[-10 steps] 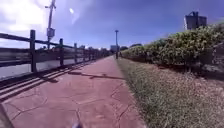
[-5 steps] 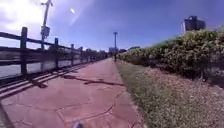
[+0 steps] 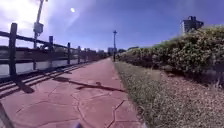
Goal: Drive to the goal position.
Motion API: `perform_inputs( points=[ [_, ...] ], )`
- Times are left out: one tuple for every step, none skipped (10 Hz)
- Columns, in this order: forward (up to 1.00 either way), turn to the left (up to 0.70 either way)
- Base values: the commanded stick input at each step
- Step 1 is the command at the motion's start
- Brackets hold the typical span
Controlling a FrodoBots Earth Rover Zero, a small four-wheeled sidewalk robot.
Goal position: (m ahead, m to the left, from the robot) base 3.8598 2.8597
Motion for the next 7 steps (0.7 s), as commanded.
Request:
perform_inputs(
  points=[
    [0.7,0.0],
    [0.7,0.0],
    [0.7,0.0],
    [0.7,0.0],
    [0.7,0.15],
    [0.7,0.35],
    [0.7,0.35]
  ],
)
